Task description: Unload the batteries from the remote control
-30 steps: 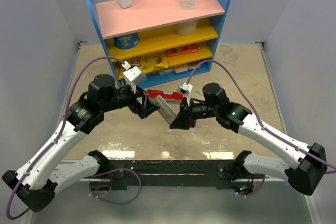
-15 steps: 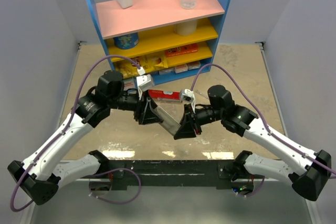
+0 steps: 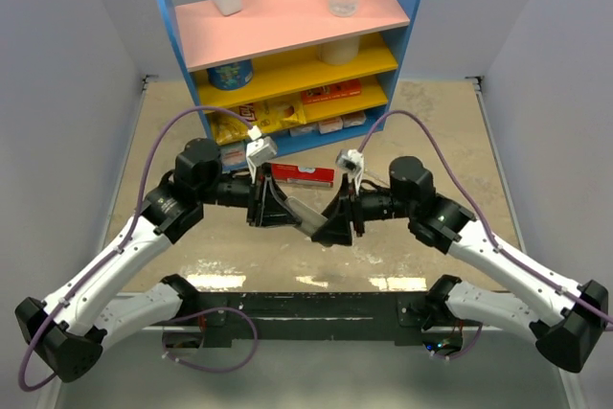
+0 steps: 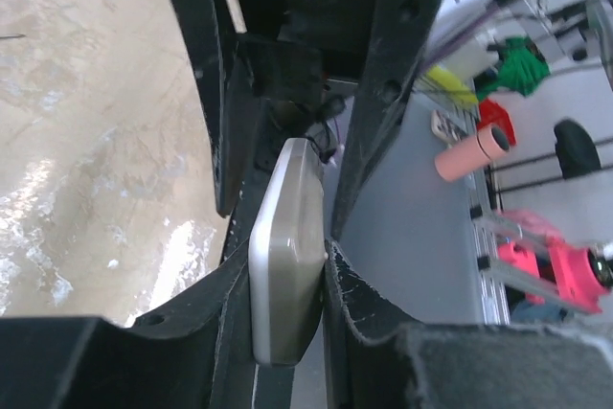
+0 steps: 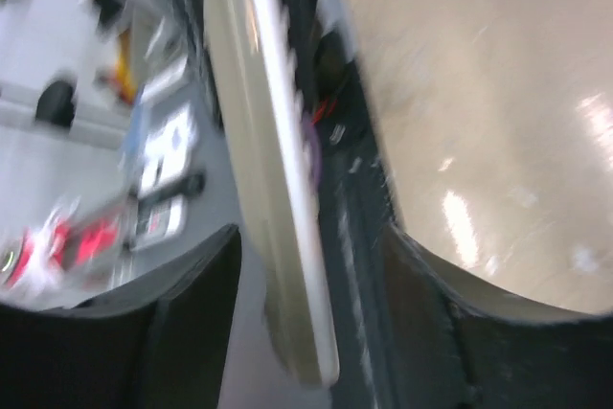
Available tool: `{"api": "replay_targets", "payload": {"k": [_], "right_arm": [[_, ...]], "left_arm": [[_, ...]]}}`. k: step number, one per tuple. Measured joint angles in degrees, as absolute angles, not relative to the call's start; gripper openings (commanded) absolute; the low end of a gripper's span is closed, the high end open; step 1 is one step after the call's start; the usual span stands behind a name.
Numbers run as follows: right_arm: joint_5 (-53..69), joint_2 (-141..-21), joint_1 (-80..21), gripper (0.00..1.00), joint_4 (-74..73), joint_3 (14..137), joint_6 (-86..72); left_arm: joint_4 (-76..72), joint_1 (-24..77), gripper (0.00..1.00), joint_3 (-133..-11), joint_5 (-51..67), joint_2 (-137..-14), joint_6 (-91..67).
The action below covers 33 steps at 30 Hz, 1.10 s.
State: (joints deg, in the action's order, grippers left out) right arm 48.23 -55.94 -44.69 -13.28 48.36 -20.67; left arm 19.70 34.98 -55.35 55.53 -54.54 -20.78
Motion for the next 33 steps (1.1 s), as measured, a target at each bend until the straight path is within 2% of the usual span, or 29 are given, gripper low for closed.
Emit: {"api": "replay_targets", "payload": {"k": [3,7,10,18,26,30,31,33], "right_arm": [[37.7,-52.6,-44.1,0.73,-0.6,43.6,-31.0],[23.6,-45.3,-43.8,0.74,19.2,28.7,-46.7],[16.0,-44.2,-43.9,0.74,27.2,22.7,-53.8],[1.9,-47.2,-45.1,0.74,48.7,19.3,-60.1],[-6.9,-54.5,-46.5,0.73,53.9,21.6,-63.5],[-9.6,-59.5,-49.1,0.64,55.6,24.1,-63.9],[-9.8,-60.4,-49.6,0.56,56.0,24.5,-64.0],[-10.9,-62.5,-50.6,0.45,57.3,25.5,-64.1]], "left_arm": [[13.1,35.4,0.0,-52.6,50.5,-54.0,-27.6],[1.0,35.4,0.0,-46.5,43.5,-53.7,-39.7],[-8.3,35.4,0.0,-40.2,38.0,-52.3,-49.1],[-33.0,36.2,0.0,-25.0,22.7,-48.4,-69.4],[-44.3,37.8,0.0,-21.1,11.9,-50.0,-75.9],[-46.7,39.1,0.0,-21.1,9.5,-51.3,-76.0],[-47.2,39.3,0.0,-21.1,9.1,-51.7,-76.0],[-47.6,39.7,0.0,-21.1,8.6,-52.3,-76.0]]}}
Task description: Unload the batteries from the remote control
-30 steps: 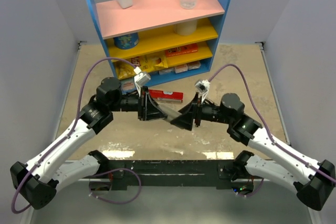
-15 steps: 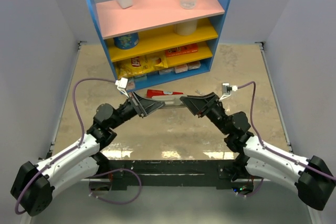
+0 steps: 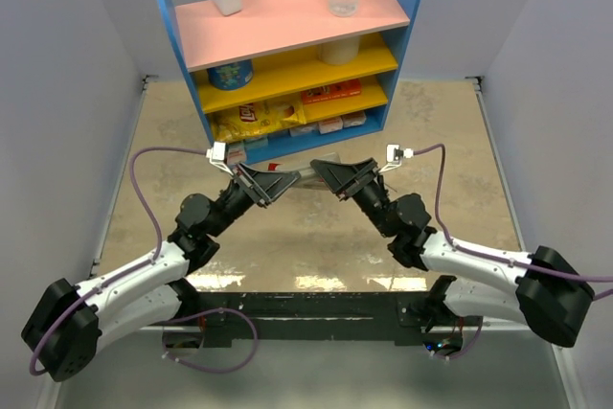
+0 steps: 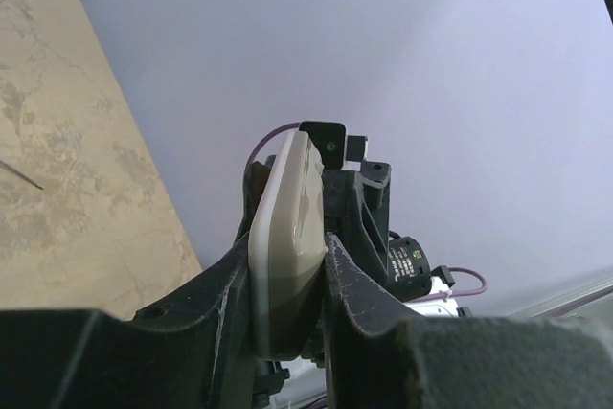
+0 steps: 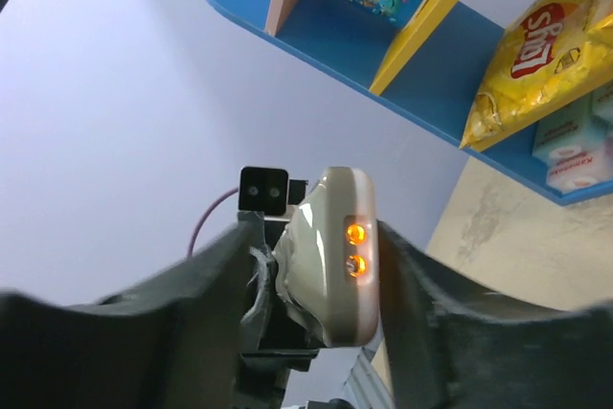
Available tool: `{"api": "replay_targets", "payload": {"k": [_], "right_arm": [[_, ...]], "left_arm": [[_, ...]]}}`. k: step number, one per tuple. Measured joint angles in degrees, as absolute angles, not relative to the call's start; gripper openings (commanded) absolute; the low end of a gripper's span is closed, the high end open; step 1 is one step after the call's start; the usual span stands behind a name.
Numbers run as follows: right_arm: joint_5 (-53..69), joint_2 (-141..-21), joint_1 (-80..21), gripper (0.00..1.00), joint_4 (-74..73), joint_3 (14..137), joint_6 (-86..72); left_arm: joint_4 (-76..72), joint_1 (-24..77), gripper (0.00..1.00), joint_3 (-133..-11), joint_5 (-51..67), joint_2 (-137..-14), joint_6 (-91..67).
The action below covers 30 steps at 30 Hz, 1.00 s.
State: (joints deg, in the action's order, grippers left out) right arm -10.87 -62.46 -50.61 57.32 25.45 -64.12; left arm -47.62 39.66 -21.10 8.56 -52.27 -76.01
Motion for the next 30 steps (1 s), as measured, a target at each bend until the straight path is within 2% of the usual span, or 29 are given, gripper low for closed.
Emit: {"api": "replay_targets", "payload": {"k": [1,4,5,6,7,8,9,12,17,24,30], "right_arm": [[-11.2,-63.2,-50.9,0.31,57.7,25.7,-64.0],[-12.5,-65.3,-51.5,0.11,59.1,26.6,-65.1],[-13.0,-65.7,-51.7,0.02,60.2,27.1,-66.2],[-13.0,-65.9,-51.8,0.0,60.8,27.4,-66.4],[-13.1,-65.9,-51.8,0.0,61.0,27.5,-66.3],[-13.2,-65.7,-51.8,0.0,61.1,27.5,-66.1],[-13.3,-65.5,-52.0,0.0,60.8,27.5,-65.8],[-14.0,-63.5,-52.2,0.0,57.1,27.6,-63.2],[-11.3,-58.2,-50.6,0.0,47.3,28.5,-55.9],[7.5,-58.5,-44.8,0.0,35.9,36.9,-47.1],[24.6,-60.1,-40.1,0.0,25.4,40.2,-41.6]], "left_arm": [[-47.7,39.9,0.0,-21.1,8.3,-52.5,-76.0],[-48.2,40.3,0.0,-21.1,7.3,-52.9,-76.5],[-48.7,40.3,0.06,-21.1,7.2,-52.9,-77.0],[-49.3,40.3,0.13,-21.2,7.2,-52.8,-76.9],[-49.3,40.3,0.34,-21.4,7.2,-52.6,-76.8],[-49.0,40.3,0.44,-21.5,7.3,-52.4,-76.7],[-48.2,40.3,0.62,-21.6,7.3,-51.9,-76.3],[-43.6,40.4,0.83,-21.6,7.5,-48.9,-73.3],[-30.6,40.6,0.86,-24.1,8.3,-42.3,-65.8],[-13.1,40.6,0.84,-34.2,14.8,-44.3,-50.2],[3.4,40.5,0.88,-41.8,17.3,-45.9,-37.3]]}}
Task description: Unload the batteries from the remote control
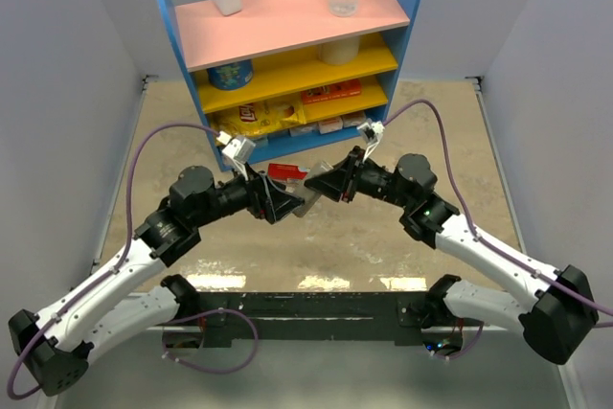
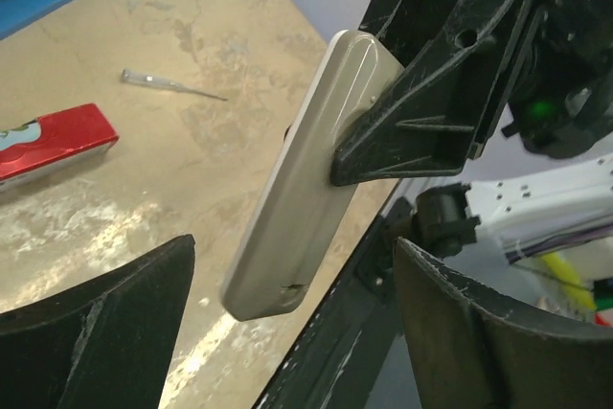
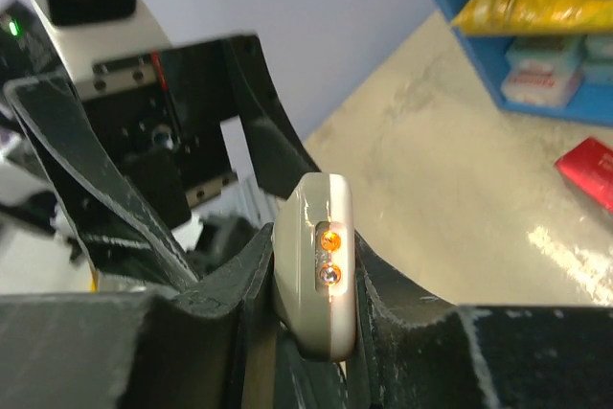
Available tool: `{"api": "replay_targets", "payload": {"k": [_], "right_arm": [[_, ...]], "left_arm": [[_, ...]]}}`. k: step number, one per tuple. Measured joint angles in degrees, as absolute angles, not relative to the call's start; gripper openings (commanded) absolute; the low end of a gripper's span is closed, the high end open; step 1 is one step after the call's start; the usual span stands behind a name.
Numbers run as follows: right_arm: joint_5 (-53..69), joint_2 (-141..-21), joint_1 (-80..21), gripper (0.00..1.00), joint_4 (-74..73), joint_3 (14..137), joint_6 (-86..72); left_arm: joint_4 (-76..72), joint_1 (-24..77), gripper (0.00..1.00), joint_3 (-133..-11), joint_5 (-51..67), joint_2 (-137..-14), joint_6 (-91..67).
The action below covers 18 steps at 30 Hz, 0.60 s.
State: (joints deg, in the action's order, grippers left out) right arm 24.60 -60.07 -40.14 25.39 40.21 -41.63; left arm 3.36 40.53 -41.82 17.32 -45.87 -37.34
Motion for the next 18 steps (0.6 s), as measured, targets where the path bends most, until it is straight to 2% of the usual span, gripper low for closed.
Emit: {"api": "replay_targets", "payload": {"k": [5,8,13,14,16,17,18], "right_arm": [[34.7,-59.8,-38.5,0.0,20.1,41.3,-38.9],[39.2,-60.1,-37.8,0.0,20.4,41.3,-39.4],[43.8,-60.8,-37.7,0.03,25.4,40.6,-42.3],[44.6,-60.9,-37.7,0.03,26.2,40.2,-42.9],[45.4,-61.2,-37.5,0.08,28.4,39.1,-44.2],[45.5,-61.4,-37.4,0.1,29.4,38.4,-44.5],[45.6,-61.6,-37.4,0.14,30.2,37.6,-45.1]], "left_arm": [[9.0,40.5,0.85,-42.8,20.9,-45.1,-31.3],[8.6,40.5,0.75,-42.2,25.3,-46.5,-30.3],[3.4,40.6,0.68,-38.5,33.8,-49.8,-31.9],[1.4,40.6,0.57,-37.5,35.0,-49.9,-32.7],[-3.2,40.6,0.41,-35.0,37.1,-49.9,-35.3],[-5.7,40.6,0.29,-33.7,38.3,-49.9,-36.8],[-7.5,40.7,0.24,-32.8,39.1,-49.9,-37.8]]}}
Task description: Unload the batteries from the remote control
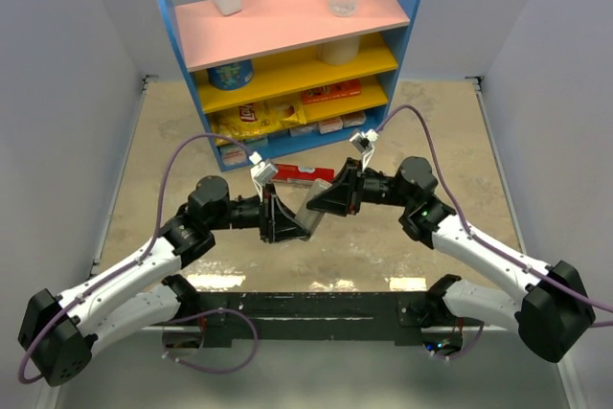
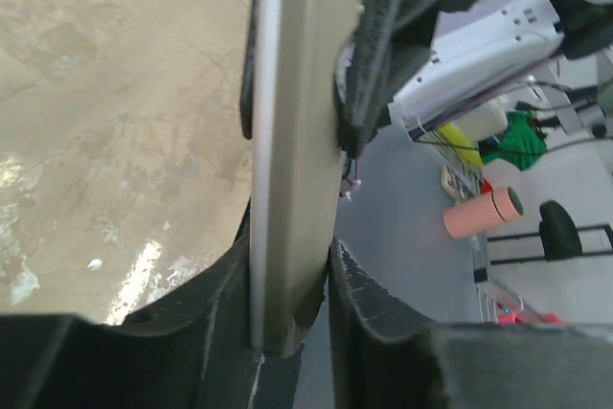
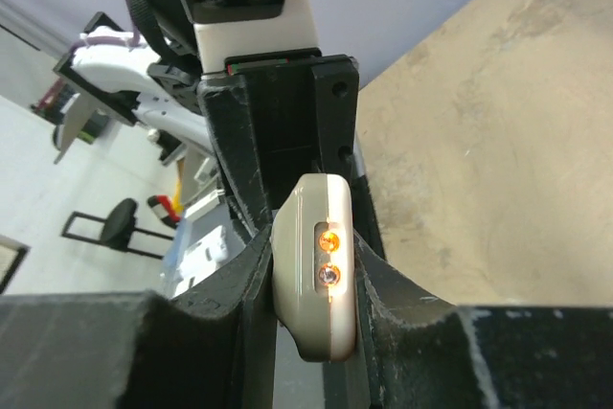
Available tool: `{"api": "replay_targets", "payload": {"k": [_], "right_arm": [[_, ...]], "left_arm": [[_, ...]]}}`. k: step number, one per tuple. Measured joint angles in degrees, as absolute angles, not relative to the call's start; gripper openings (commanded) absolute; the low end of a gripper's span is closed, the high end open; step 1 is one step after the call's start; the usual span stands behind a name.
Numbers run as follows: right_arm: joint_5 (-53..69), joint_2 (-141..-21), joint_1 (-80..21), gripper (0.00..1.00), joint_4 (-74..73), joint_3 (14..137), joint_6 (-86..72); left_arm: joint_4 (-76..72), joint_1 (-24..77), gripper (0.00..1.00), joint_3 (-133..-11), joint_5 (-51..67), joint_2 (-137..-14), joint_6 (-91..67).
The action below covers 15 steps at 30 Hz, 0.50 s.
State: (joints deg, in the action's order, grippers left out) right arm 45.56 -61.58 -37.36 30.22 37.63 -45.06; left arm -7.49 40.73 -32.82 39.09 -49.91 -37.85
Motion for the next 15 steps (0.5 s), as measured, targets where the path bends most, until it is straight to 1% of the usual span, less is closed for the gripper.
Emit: {"api": "replay_targets", "payload": {"k": [1,2,4,5,6,7,11,13,15], "right_arm": [[45.4,-61.6,-37.3,0.22,30.7,37.0,-45.6],[45.8,-61.6,-37.1,0.26,31.2,36.4,-46.5],[45.9,-60.9,-36.9,0.36,31.7,35.6,-47.8],[45.4,-60.3,-37.0,0.37,31.7,35.2,-48.4],[44.2,-59.6,-37.0,0.38,31.8,34.8,-49.2],[42.7,-58.8,-36.9,0.43,32.4,34.3,-50.0],[38.3,-57.8,-36.2,0.51,38.9,31.5,-54.1],[36.7,-58.5,-36.2,0.55,42.3,30.1,-56.1],[35.6,-59.8,-36.2,0.57,45.4,29.2,-57.7]], "left_arm": [[-9.8,40.9,0.2,-31.6,40.0,-49.9,-39.2],[-11.7,40.9,0.12,-30.6,40.8,-49.9,-40.3],[-16.8,41.0,0.05,-28.1,42.1,-49.9,-42.9],[-18.8,41.1,0.02,-27.3,42.2,-49.9,-44.8],[-22.9,41.1,0.01,-25.7,42.0,-49.9,-47.1],[-26.0,41.0,0.0,-24.1,41.7,-49.9,-49.2],[-37.5,41.0,0.0,-18.5,40.3,-50.4,-58.3],[-41.0,41.0,0.0,-17.0,39.4,-51.1,-61.6],[-42.7,40.9,0.0,-16.5,38.5,-51.7,-63.7]]}}
